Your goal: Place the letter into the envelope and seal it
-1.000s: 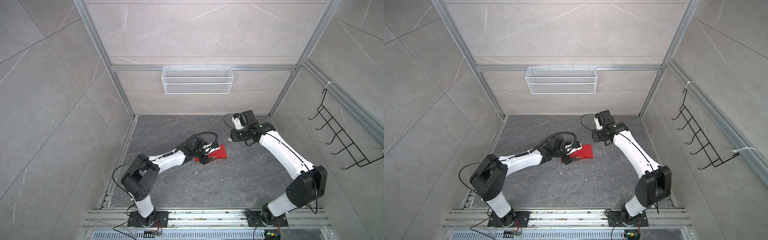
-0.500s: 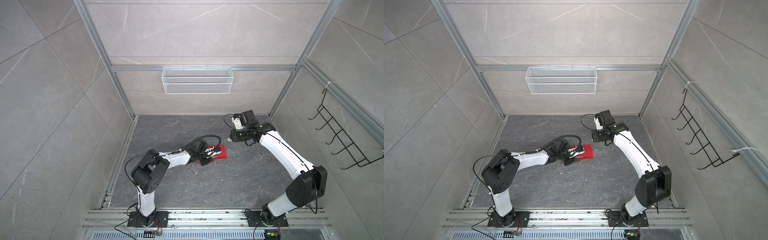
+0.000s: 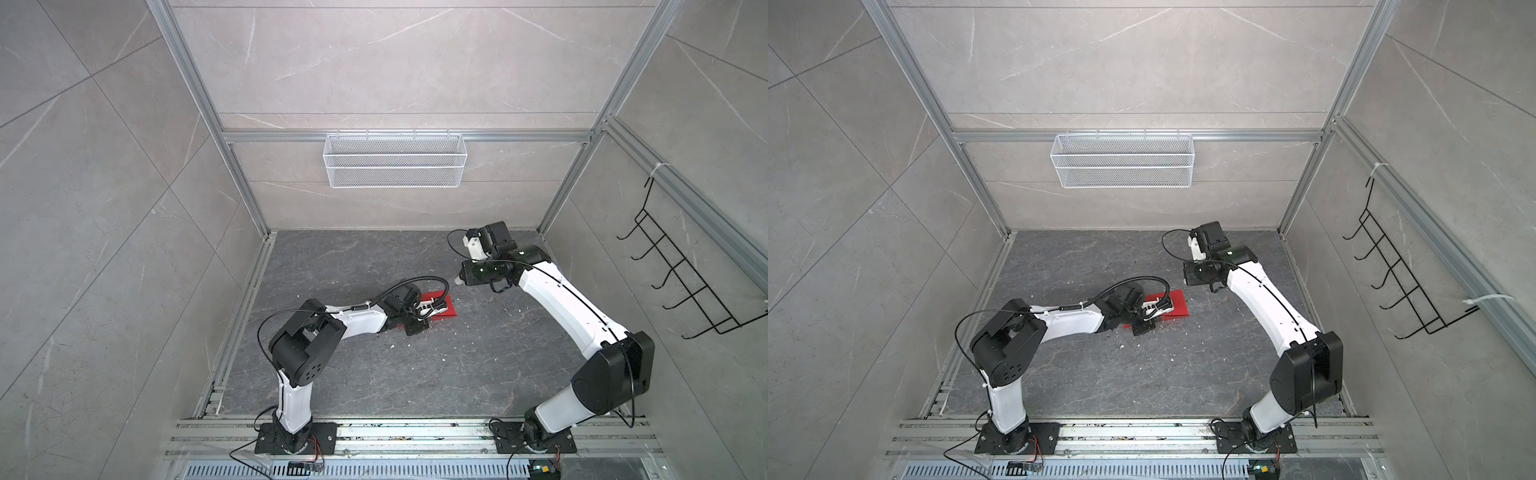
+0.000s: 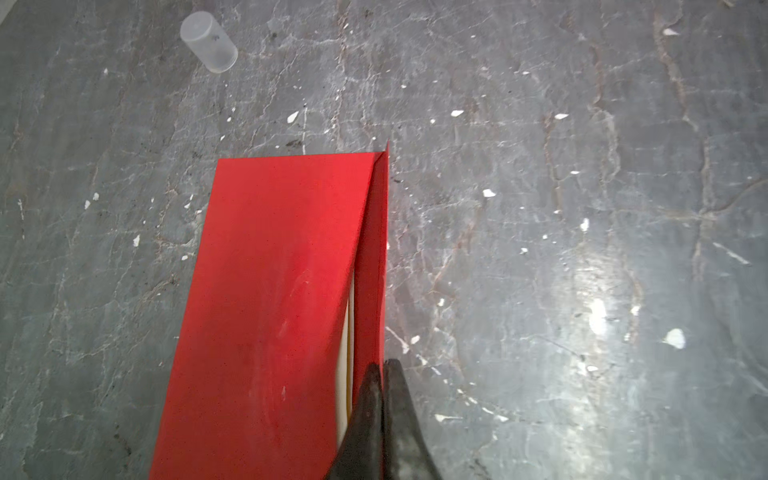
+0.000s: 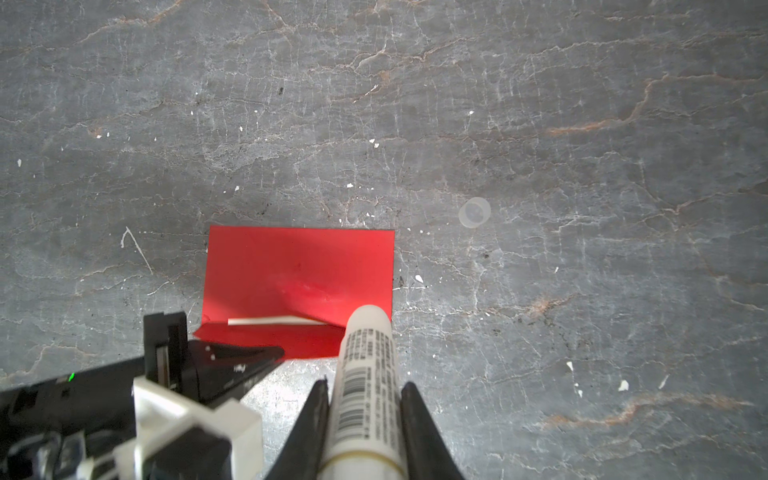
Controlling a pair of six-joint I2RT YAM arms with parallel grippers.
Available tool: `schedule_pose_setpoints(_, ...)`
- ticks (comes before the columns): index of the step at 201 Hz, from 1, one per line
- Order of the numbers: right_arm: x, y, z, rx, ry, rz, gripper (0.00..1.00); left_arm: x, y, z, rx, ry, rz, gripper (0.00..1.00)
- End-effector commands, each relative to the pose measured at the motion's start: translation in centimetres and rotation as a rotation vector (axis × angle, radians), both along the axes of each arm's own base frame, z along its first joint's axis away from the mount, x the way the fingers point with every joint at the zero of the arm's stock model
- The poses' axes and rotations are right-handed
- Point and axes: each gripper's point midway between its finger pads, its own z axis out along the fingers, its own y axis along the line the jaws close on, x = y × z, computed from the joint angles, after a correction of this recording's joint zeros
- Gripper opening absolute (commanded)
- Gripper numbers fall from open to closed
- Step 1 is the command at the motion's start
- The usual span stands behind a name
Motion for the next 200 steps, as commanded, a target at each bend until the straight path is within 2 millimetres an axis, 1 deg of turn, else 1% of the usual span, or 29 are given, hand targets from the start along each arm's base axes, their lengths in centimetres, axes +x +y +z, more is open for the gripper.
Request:
schedule_pose_setpoints(1, -1.7, -0.5, 0.6, 0.011, 0.024, -0.002, 0.0, -1.2, -0.7, 4.0, -0.049, -0.047, 0.063, 0.0)
schedule_pose_setpoints(15, -2.3, -0.6, 0.5, 0.009, 0.038, 0.001, 0.0, -2.5, -0.7, 4.2, -0.036, -0.02, 0.089, 0.0)
schedule_pose_setpoints(23, -2.7, -0.7, 0.4, 0.009, 0.047, 0.002, 0.0, -3.2, -0.6, 4.1, -0.019, -0.017, 0.097, 0.0)
schedule_pose_setpoints(42, -3.6, -0.8, -0.1, 0.01, 0.071, 0.007, 0.0, -4.1, -0.6, 3.7, -0.01, 0.01, 0.143, 0.0)
schedule_pose_setpoints(43, -3.5, -0.8, 0.2, 0.013, 0.064, 0.006, 0.0, -4.1, -0.6, 3.7, -0.011, 0.012, 0.146, 0.0)
schedule_pose_setpoints(46, -3.7, -0.8, -0.1, 0.01, 0.074, 0.008, 0.0, -4.3, -0.7, 3.6, -0.012, 0.02, 0.156, 0.0)
schedule_pose_setpoints(75, -4.6, -1.1, -0.8, 0.003, 0.102, 0.011, 0.0, -5.7, -2.2, 2.8, -0.047, 0.127, 0.198, 0.01)
schedule_pose_setpoints(83, -4.8, -1.2, -0.8, 0.003, 0.105, 0.009, 0.0, -6.0, -2.8, 2.8, -0.067, 0.163, 0.196, 0.06)
schedule_pose_setpoints(100, -5.1, -1.2, -0.8, 0.004, 0.109, 0.01, 0.0, -6.3, -3.9, 3.2, -0.111, 0.208, 0.183, 0.24)
schedule_pose_setpoints(113, -5.3, -1.3, -0.7, 0.005, 0.113, 0.009, 0.0, -6.0, -4.2, 4.3, -0.153, 0.199, 0.189, 0.39)
schedule_pose_setpoints(122, -5.6, -1.2, -0.7, 0.011, 0.118, 0.015, 0.0, -5.9, -4.1, 5.4, -0.186, 0.185, 0.186, 0.47)
schedule_pose_setpoints(134, -6.0, -0.9, -0.6, 0.026, 0.126, 0.027, 0.0, -5.5, -3.4, 6.7, -0.231, 0.169, 0.19, 0.57)
schedule_pose_setpoints(140, -6.2, -0.8, -0.6, 0.034, 0.132, 0.029, 0.0, -5.3, -2.8, 7.3, -0.254, 0.169, 0.204, 0.59)
schedule_pose_setpoints(152, -6.5, -0.7, -0.8, 0.046, 0.146, 0.031, 0.0, -4.6, -1.3, 8.3, -0.3, 0.187, 0.236, 0.6)
schedule_pose_setpoints(166, -6.8, -0.4, -1.2, 0.048, 0.168, 0.029, 0.0, -3.4, 1.1, 8.8, -0.338, 0.209, 0.318, 0.58)
schedule_pose_setpoints(180, -7.1, 0.0, -1.9, 0.039, 0.191, 0.032, 0.0, -2.6, 3.3, 8.2, -0.348, 0.239, 0.397, 0.54)
schedule_pose_setpoints(194, -7.3, 0.8, -2.6, 0.008, 0.205, 0.048, 0.0, -2.0, 5.2, 7.4, -0.355, 0.276, 0.471, 0.46)
schedule_pose_setpoints(200, -7.3, 1.2, -2.8, -0.011, 0.207, 0.055, 0.0, -2.1, 5.7, 7.0, -0.358, 0.298, 0.489, 0.42)
